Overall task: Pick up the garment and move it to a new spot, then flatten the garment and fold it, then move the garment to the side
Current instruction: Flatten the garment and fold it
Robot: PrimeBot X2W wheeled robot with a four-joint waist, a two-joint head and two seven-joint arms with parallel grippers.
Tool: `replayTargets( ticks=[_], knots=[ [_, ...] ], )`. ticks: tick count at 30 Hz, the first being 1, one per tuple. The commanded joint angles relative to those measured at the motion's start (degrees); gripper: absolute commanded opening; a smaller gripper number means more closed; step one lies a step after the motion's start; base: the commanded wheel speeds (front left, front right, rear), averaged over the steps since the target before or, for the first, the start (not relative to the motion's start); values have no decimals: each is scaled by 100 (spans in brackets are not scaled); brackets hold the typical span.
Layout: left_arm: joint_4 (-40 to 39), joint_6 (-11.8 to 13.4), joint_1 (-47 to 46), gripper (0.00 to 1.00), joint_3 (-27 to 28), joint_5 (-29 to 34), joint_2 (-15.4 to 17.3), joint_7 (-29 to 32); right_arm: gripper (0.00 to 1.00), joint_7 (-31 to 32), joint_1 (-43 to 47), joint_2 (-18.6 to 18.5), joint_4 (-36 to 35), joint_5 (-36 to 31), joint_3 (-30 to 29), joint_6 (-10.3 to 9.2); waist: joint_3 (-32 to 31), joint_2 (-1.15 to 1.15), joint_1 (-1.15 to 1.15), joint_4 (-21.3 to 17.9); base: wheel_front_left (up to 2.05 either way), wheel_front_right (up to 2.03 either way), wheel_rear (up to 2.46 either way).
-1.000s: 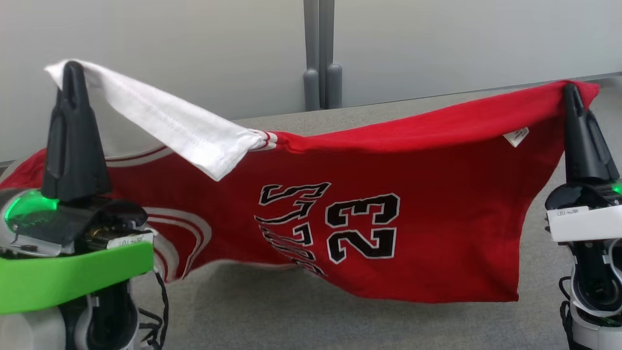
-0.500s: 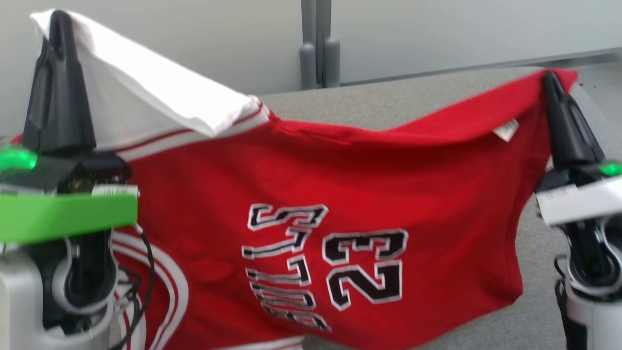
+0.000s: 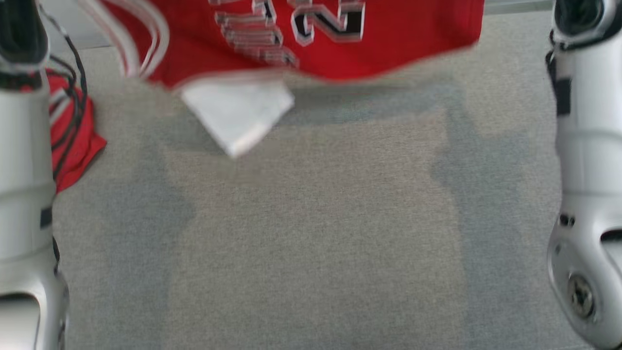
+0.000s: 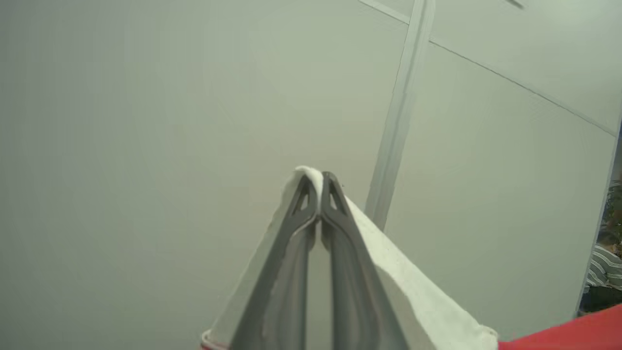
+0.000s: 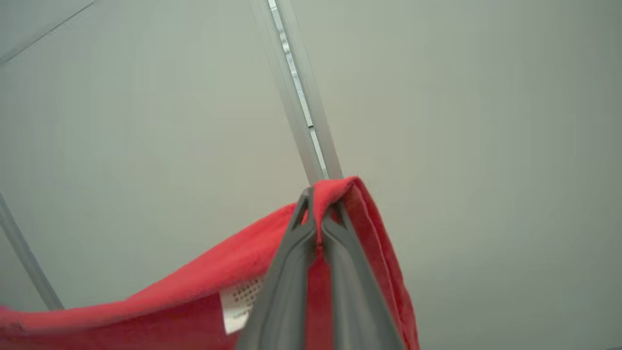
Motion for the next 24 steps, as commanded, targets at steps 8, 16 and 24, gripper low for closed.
replayTargets(
  ticks=[8, 16, 24],
  knots=[
    [1087, -539, -929, 0, -82, 103, -237, -943, 0, -1346, -1136, -145, 1683, -305, -84, 2, 686, 18, -1, 354, 0, 0, 0],
    [688, -854, 1189, 0, 74, -211, -470, -1502, 0, -2012, 318, -378, 2232, 535, 1111, 2, 1132, 18, -1, 435, 0, 0, 0],
    [-635, -776, 3082, 0, 261, -275, -531, -1559, 0, -2203, 1596, -683, 1474, 1543, 1591, 2, 991, 18, -1, 355, 0, 0, 0]
  ],
)
